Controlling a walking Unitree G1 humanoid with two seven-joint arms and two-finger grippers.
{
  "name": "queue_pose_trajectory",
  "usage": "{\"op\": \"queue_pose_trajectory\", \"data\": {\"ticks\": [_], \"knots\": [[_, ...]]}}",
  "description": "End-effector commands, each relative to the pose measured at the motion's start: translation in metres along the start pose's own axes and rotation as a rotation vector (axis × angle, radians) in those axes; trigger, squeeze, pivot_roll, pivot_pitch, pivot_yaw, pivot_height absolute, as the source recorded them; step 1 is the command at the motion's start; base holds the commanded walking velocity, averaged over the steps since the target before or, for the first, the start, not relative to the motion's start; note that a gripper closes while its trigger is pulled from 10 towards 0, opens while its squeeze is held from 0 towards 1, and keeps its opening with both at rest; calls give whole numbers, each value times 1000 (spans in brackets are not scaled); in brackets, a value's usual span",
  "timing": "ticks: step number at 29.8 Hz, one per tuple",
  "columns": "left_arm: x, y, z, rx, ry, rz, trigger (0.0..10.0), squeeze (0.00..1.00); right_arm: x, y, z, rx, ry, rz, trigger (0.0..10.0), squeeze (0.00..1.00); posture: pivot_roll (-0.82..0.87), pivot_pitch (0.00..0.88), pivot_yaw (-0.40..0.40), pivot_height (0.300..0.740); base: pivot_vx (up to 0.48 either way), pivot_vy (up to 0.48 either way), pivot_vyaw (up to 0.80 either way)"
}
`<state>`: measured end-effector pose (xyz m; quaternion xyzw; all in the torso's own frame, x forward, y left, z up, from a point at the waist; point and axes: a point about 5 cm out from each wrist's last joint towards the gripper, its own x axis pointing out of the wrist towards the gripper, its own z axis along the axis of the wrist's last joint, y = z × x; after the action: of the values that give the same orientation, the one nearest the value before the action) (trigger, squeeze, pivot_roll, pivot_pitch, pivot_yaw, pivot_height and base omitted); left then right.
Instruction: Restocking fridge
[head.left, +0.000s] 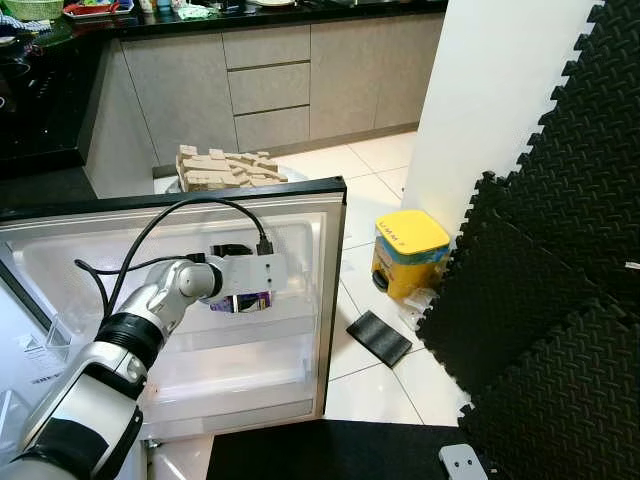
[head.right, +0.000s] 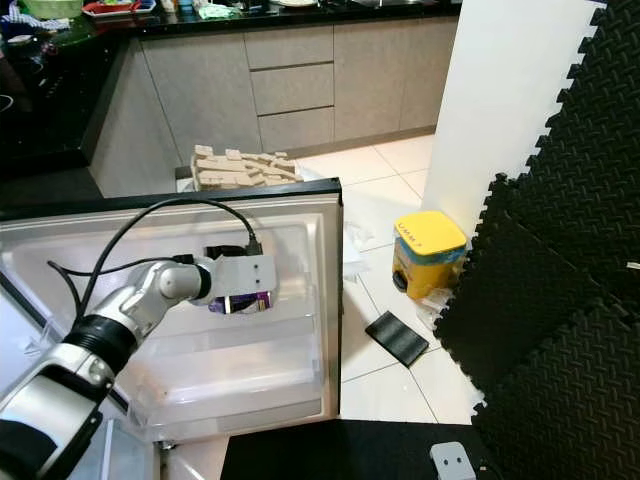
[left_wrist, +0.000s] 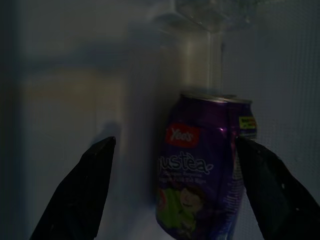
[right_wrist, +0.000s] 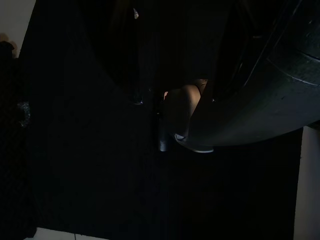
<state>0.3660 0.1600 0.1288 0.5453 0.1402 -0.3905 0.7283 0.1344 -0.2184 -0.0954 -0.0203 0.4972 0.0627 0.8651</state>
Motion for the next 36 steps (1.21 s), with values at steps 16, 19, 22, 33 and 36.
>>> {"op": "queue_pose_trajectory", "data": {"ticks": [16, 19, 22, 33, 36], "knots": [[16, -15, 6, 15, 27, -67, 10000, 0, 0, 3, -3, -7, 4, 2, 10000, 0, -79, 0, 26, 740, 0, 0, 0], [18, -18, 6, 12, 28, -71, 10000, 0, 0, 2, -3, -10, 6, 2, 10000, 0, -79, 0, 23, 740, 0, 0, 0], [19, -21, 7, 7, 27, -75, 10000, 0, 0, 2, -4, -10, 7, 1, 10000, 0, -81, 0, 23, 740, 0, 0, 0], [26, -24, 11, 9, 46, -68, 10000, 0, -1, -1, 9, 34, -88, 7, 10000, 0, -83, 0, 28, 740, 0, 0, 0], [27, -23, 12, 19, 52, -65, 10000, 0, -4, -12, 31, 83, -249, 30, 10000, 0, -84, 0, 29, 740, 0, 0, 0]]}}
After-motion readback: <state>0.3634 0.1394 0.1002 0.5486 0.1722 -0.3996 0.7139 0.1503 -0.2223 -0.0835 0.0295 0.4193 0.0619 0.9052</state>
